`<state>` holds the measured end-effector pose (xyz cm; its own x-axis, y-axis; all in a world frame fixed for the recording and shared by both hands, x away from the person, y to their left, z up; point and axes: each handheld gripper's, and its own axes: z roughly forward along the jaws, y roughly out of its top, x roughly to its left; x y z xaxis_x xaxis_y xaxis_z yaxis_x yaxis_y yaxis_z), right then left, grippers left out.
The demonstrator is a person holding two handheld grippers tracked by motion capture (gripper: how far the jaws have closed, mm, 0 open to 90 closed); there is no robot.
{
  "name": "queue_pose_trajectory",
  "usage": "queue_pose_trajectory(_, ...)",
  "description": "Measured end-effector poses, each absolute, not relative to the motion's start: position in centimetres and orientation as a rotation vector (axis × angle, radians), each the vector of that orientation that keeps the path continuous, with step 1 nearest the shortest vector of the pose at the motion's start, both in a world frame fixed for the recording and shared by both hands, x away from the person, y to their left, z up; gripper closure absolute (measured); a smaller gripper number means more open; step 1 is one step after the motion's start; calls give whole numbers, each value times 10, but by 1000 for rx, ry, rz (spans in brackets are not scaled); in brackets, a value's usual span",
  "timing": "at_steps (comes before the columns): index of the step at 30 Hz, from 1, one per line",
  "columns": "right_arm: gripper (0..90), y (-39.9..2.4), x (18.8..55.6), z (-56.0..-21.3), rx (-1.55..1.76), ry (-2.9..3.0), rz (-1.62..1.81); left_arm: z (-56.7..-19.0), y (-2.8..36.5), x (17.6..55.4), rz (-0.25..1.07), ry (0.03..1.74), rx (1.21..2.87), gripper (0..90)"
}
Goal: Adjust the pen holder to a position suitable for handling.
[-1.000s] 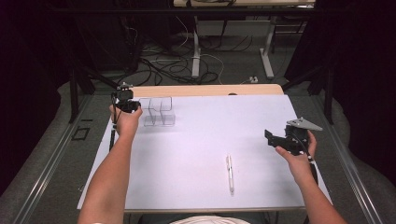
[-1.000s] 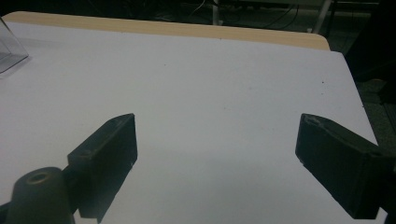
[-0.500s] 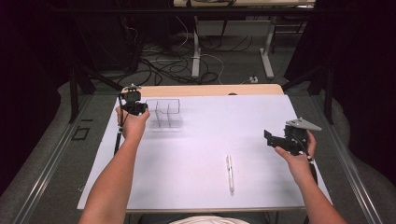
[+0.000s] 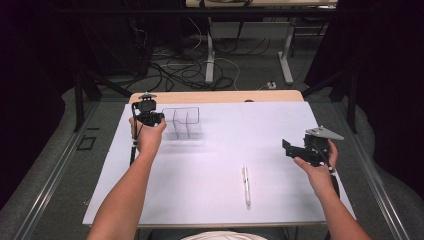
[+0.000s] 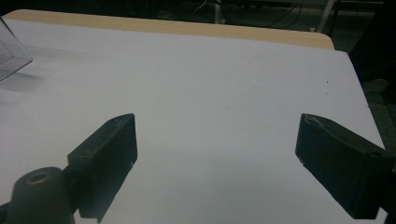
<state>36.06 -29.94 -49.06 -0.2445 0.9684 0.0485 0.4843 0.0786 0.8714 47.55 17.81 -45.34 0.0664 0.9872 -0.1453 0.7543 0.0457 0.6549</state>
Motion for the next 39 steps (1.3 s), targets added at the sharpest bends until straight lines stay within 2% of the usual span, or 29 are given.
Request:
queue_pose_trajectory(14, 126, -299, 361, -492, 1437, 1787, 1101, -458, 156, 460, 494, 1727, 1804, 889)
queue_pose_trajectory(39, 126, -298, 362, -493, 1440, 1789, 1103, -468, 145, 442, 467, 1715, 1833, 881)
